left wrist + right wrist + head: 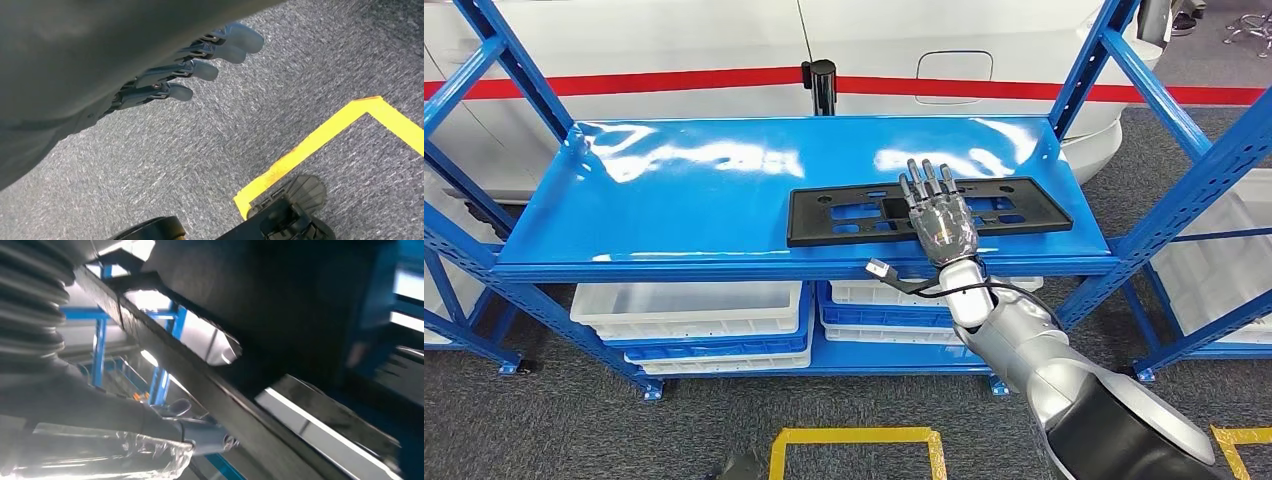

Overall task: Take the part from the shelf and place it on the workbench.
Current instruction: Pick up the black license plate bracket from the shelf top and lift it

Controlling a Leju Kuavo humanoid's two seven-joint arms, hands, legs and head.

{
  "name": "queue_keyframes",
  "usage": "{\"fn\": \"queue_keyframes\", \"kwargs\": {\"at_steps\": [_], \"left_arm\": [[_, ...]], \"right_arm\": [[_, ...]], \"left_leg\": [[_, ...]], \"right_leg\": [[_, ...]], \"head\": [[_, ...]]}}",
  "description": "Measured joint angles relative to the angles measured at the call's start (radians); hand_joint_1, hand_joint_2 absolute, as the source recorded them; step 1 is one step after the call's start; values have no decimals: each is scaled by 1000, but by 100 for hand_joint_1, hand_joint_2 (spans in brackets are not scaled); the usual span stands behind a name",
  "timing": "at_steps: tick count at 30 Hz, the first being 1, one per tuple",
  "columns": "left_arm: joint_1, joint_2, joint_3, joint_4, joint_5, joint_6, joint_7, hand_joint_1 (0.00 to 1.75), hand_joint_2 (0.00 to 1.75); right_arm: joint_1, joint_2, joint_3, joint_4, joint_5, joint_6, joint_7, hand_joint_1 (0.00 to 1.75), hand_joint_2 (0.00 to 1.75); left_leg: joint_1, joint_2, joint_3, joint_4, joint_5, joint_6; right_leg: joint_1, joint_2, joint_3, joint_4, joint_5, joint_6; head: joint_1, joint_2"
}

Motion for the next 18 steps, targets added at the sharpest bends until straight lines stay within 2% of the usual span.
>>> {"fn": "queue_keyframes", "kwargs": {"at_steps": [1, 4, 5, 8, 12, 16, 18], "left_arm": [[0, -1, 0, 0, 0, 1, 0, 0, 0], [2, -2, 0, 0, -2, 1, 0, 0, 0], [3, -2, 0, 0, -3, 1, 0, 0, 0], [4, -3, 1, 0, 7, -6, -13, 0, 0], [4, -3, 2, 0, 33, -8, -44, 0, 0], [8, -3, 4, 0, 37, -2, -58, 0, 175], [10, -3, 5, 0, 37, 0, -65, 0, 175]], "right_arm": [[-2, 1, 11, 6, -1, 0, -1, 34, 175], [-4, 4, 26, 19, -13, 0, -16, 164, 175], [-2, 4, 24, 19, -19, 0, -27, 175, 175], [14, 3, -8, 6, -29, 0, -84, 175, 175], [45, 3, -105, -43, -41, 0, -165, 175, 175], [76, 7, -184, -86, -43, 0, -210, 175, 175], [102, 14, -247, -119, -40, 0, -262, 175, 175]], "left_leg": [[0, 0, 0, 0, 0, 0], [0, -1, 1, 0, 0, 1], [0, -1, 1, 0, 0, 1], [0, -1, 0, 0, 1, 1], [0, 0, 0, 0, 0, 2], [0, -1, -2, 0, 0, 2], [0, -1, -2, 0, 0, 1]], "right_leg": [[0, 0, 0, 0, 0, 0], [0, 0, 1, 0, 0, 1], [0, -1, 1, 0, 1, 1], [0, 0, 1, 0, 2, 2], [0, 0, 1, -1, 2, 2], [0, -1, 0, -1, 1, 2], [0, 0, 0, -1, 1, 2]], "head": [[0, 0], [0, 0], [0, 0], [0, 0], [0, 0], [0, 0], [0, 0]]}}
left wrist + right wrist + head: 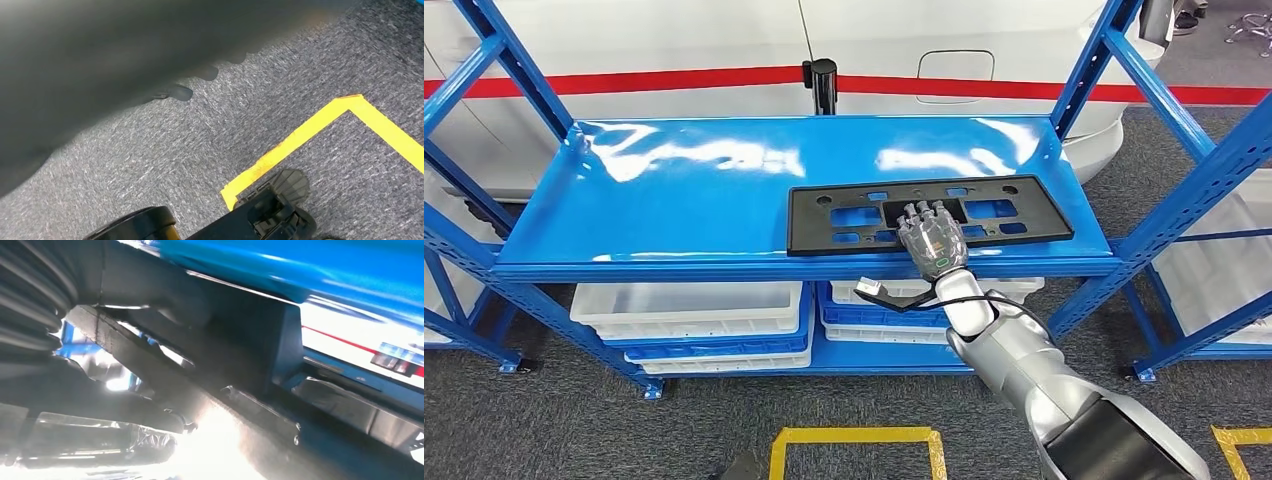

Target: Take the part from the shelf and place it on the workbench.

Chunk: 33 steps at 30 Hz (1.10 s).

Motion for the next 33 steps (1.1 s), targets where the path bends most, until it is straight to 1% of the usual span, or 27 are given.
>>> {"fn": "queue_keyframes", "kwargs": {"at_steps": [4, 6, 10, 13, 16, 18, 20, 22, 24, 27, 29, 33], "left_arm": [[2, 0, 0, 0, 0, -19, 0, 0, 0], [4, 0, 0, 0, 0, -22, 2, 0, 0], [5, 0, 1, 0, 0, -21, 5, 0, 175], [6, 0, 7, 0, 7, -3, -15, 0, 175], [6, 0, 11, 0, 13, 33, -65, 0, 175], [6, 0, 14, 0, 17, 46, -83, 0, 175], [7, 0, 16, 0, 18, 52, -89, 0, 175], [8, 0, 19, 0, 20, 52, -94, 0, 87], [9, 0, 25, 0, 32, 24, -79, 0, 0], [11, 0, 39, 1, 48, -27, -35, 0, 0], [11, 0, 45, 2, 51, -36, -27, 0, 0], [11, 0, 53, 2, 57, -47, -23, 0, 175]], "right_arm": [[60, 29, -197, -74, 1, 0, -138, 175, 175], [83, 47, -292, -101, -6, 0, -198, 175, 175], [116, 83, -480, -142, -56, 0, -332, 175, 175], [126, 111, -621, -159, -100, 0, -448, 175, 175], [128, 136, -741, -171, -134, 0, -538, 175, 175], [128, 147, -797, -179, -146, -1, -573, 175, 175], [129, 155, -836, -185, -150, -1, -587, 175, 175], [132, 162, -864, -191, -157, -1, -610, 175, 175], [137, 173, -892, -201, -170, -1, -659, 175, 175], [145, 188, -928, -217, -189, -1, -725, 175, 175], [148, 194, -943, -225, -193, -2, -737, 175, 175], [150, 202, -961, -232, -202, -2, -757, 175, 175]], "left_leg": [[0, 0, -1, 0, 0, 0], [0, 0, -2, 0, 0, 0], [0, -1, -3, 0, 0, 0], [0, 0, -3, 0, 0, 0], [0, 1, -2, 0, 0, 0], [0, 1, -1, 0, 0, 0], [0, 1, -1, 0, 0, 1], [0, 1, -1, 0, 0, 1], [0, 2, -1, 0, 1, 2], [0, 6, 0, 0, 1, 2], [0, 8, 0, 0, 1, 2], [0, 8, 1, 0, 1, 2]], "right_leg": [[0, 0, -1, 0, 0, 0], [0, -1, -2, 0, 0, 0], [0, -1, -2, 0, 0, 0], [0, 0, -2, -1, 0, 0], [0, 0, -2, -2, 0, 0], [0, 1, -2, -2, 1, 1], [0, 1, -1, -2, 2, 1], [0, 1, -1, -3, 2, 2], [0, 1, -1, -3, 3, 3], [0, 5, -1, -3, 5, 2], [0, 7, -1, -4, 6, 1], [0, 8, -1, -4, 6, 2]], "head": [[0, 0], [0, 0], [0, 0], [0, 0], [0, 0], [0, 0], [0, 0], [0, 0], [0, 0], [0, 0], [0, 0], [0, 0]]}}
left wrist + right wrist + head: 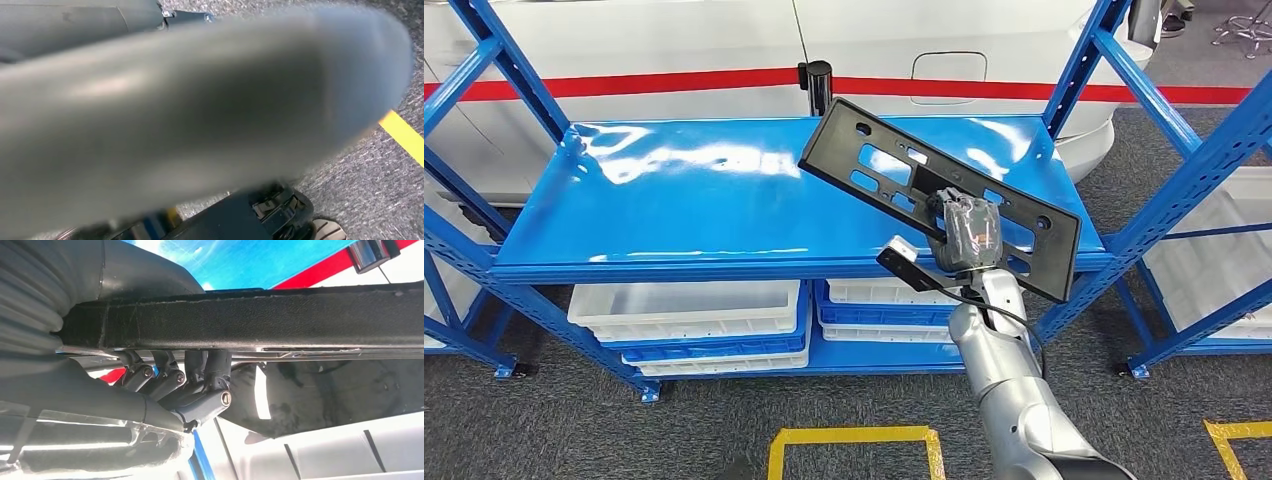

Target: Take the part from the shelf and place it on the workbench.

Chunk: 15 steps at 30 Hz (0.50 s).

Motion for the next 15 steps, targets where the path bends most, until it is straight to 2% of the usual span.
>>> {"fn": "queue_keyframes", "kwargs": {"at_steps": [3, 5, 7, 10, 13, 15], "left_arm": [[0, 0, 8, 0, 7, -6, 9, 0, 175], [0, 0, 11, 0, 2, -6, 21, 0, 175], [0, 0, 14, 0, -2, -6, 29, 0, 175], [1, 4, 20, 0, 11, -6, 27, 0, 175], [10, 12, 31, 0, 25, -4, 18, 0, 175], [15, 18, 38, 0, 30, -3, 15, 0, 175]], "right_arm": [[2, 8, -12, -15, -43, 0, -80, 175, 175], [2, 15, -16, -30, -113, -1, -155, 175, 175], [7, 16, -1, -59, -207, 0, -196, 175, 175], [54, -25, 109, -187, -378, 11, -156, 175, 175], [127, -115, 261, -396, -542, 70, -93, 175, 175], [172, -174, 332, -528, -599, 110, -66, 175, 175]], "left_leg": [[0, 2, 0, 0, 0, 0], [0, 7, 1, 0, 0, 0], [0, 10, 2, 0, 0, 0], [0, 12, 3, 0, -1, 0], [0, 11, 1, 0, 0, 0], [0, 9, -3, 0, 2, 3]], "right_leg": [[0, 2, 0, 0, 1, 1], [0, 6, -1, 0, 2, 2], [0, 10, -1, -1, 3, 1], [0, 12, -3, -3, 4, 0], [0, 11, -4, -4, 5, 0], [-1, 10, -5, -4, 6, 3]], "head": [[0, 0], [0, 0], [0, 0], [0, 0], [0, 0], [0, 0]]}}
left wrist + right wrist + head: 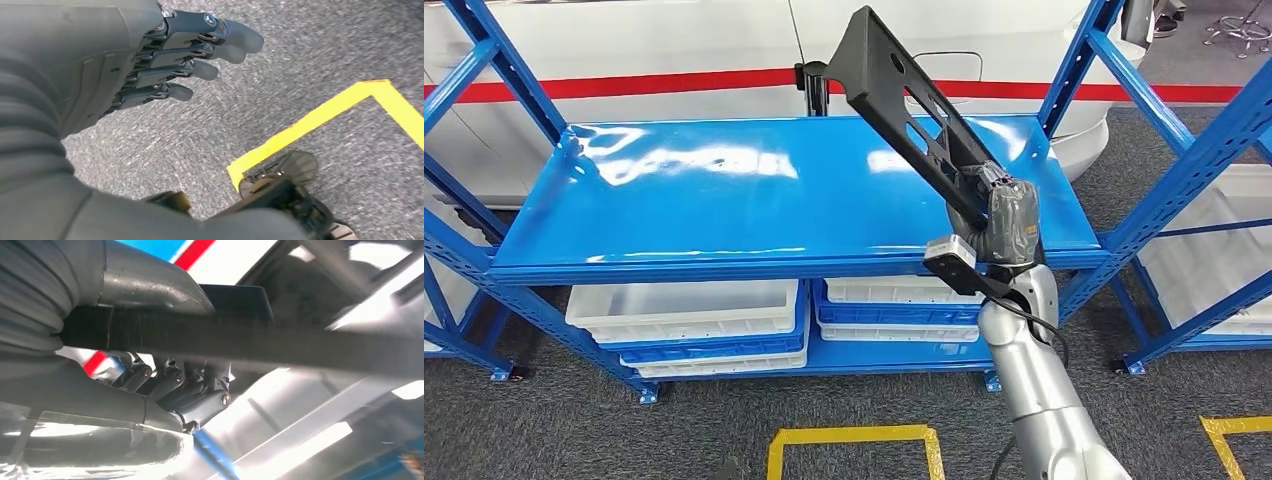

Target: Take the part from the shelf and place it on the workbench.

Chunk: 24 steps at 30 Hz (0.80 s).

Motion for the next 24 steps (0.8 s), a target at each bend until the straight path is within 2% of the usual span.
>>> {"fn": "queue_keyframes", "kwargs": {"at_steps": [3, 7, 11, 15, 19, 24], "left_arm": [[4, 5, 7, 0, 3, 0, -1, 0, 175], [6, 9, 11, 0, 4, 4, -1, 0, 175], [9, 11, 21, 0, 16, 17, -3, 0, 175], [18, 15, 37, 0, 29, 25, -4, 0, 175], [26, 18, 54, 0, 43, 33, -16, 0, 175], [31, 19, 59, 0, 47, 33, -21, 0, 175]], "right_arm": [[43, -61, 62, -131, -18, 21, 17, 175, 175], [65, -99, 105, -215, -44, 29, 13, 175, 175], [76, -153, 114, -315, -177, 103, -1, 175, 175], [86, -227, 72, -443, -314, 229, -5, 175, 175], [138, -306, -16, -559, -361, 297, -19, 175, 175], [154, -330, -58, -592, -376, 321, -22, 175, 175]], "left_leg": [[0, -5, -5, 0, 2, 2], [-1, -8, -7, 0, 2, 2], [-1, -11, -10, 0, 2, 2], [0, -14, -11, 0, 2, 3], [-1, -17, -13, 0, 2, 3], [-1, -18, -14, 0, 2, 3]], "right_leg": [[0, -4, -2, 0, 1, 1], [0, -6, -3, 0, 0, 2], [0, -9, -6, 0, -1, 3], [0, -12, -6, -2, -2, 5], [-1, -17, -5, -3, -3, 7], [-1, -17, -5, -3, -4, 8]], "head": [[0, 0], [0, 0], [0, 0], [0, 0], [0, 0], [0, 0]]}}
